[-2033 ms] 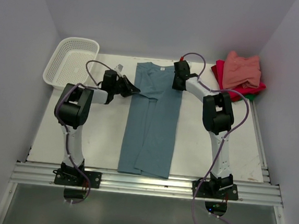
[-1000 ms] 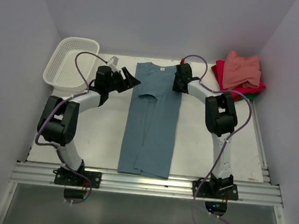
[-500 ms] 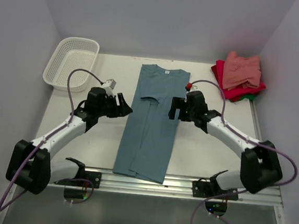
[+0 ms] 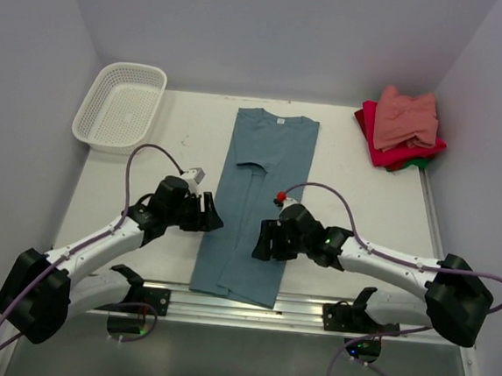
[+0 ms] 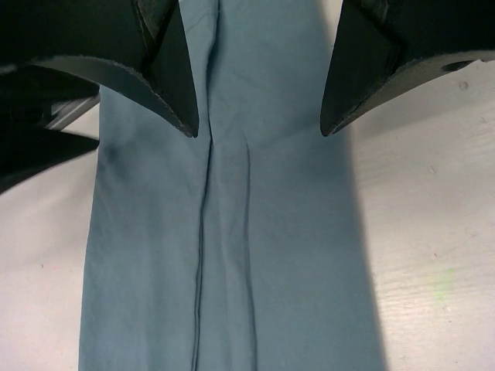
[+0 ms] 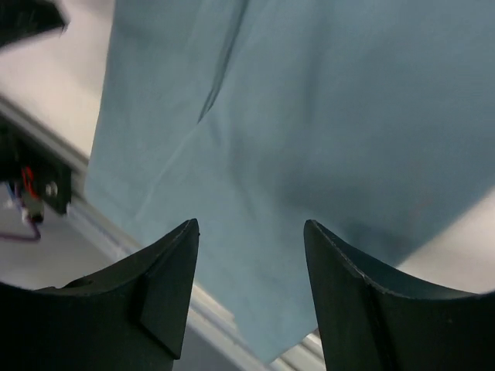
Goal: Fold and stack the t-shirts
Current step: Fold the tshirt
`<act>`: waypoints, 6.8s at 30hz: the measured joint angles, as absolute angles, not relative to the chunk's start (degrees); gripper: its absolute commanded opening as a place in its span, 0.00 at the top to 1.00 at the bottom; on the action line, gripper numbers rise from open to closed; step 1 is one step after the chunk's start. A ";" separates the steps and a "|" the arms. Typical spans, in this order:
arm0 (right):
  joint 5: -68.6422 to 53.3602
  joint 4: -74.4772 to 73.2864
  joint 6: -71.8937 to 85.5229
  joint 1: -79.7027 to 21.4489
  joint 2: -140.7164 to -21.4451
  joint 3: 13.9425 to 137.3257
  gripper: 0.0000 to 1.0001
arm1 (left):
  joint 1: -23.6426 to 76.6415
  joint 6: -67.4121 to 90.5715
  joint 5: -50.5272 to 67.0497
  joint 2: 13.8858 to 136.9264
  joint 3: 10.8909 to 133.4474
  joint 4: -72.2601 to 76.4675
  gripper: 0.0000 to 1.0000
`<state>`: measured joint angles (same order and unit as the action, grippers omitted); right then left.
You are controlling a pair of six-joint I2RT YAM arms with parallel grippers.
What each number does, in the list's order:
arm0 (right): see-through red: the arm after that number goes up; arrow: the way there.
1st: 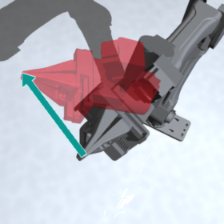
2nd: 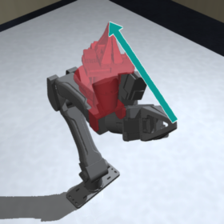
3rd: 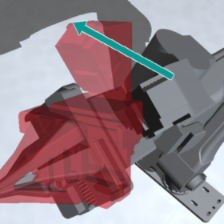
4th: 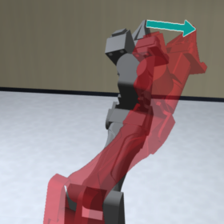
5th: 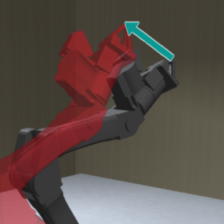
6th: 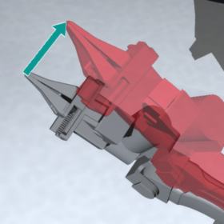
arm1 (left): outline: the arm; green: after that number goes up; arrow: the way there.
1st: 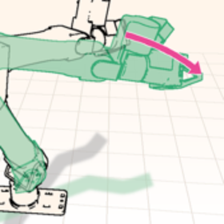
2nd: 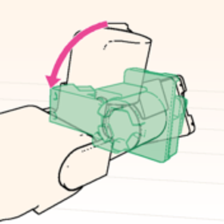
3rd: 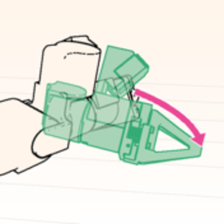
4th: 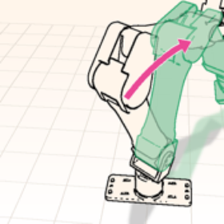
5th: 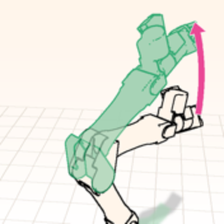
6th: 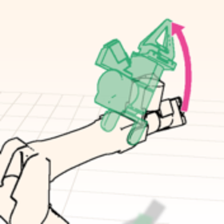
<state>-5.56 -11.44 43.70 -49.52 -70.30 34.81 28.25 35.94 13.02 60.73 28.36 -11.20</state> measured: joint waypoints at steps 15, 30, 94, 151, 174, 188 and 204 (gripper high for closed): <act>10.13 -31.18 53.67 -71.79 -73.87 45.50 0.39 | 31.94 35.70 13.80 69.49 27.27 0.56 0.36; 15.18 -38.06 62.96 -77.38 -78.13 44.64 0.59 | 31.94 35.51 16.69 86.43 31.29 14.70 0.40; 24.64 -57.14 88.92 -96.86 -73.87 42.70 0.03 | 31.97 35.38 16.78 89.25 33.52 15.84 0.41; 27.51 -37.63 94.08 -98.00 -57.04 27.57 0.47 | 49.32 43.18 28.03 59.44 22.09 -38.81 0.43; 27.94 -35.77 94.61 -98.00 -63.20 28.18 0.66 | 53.67 49.15 20.51 60.64 23.49 -34.94 0.56; 28.97 -38.59 94.28 -98.00 -63.64 30.04 1.00 | 54.52 48.93 12.19 56.16 23.42 -33.56 1.00; 41.60 -56.36 93.86 -97.34 -55.77 37.63 1.00 | 54.78 48.99 1.02 51.20 24.95 -29.61 1.00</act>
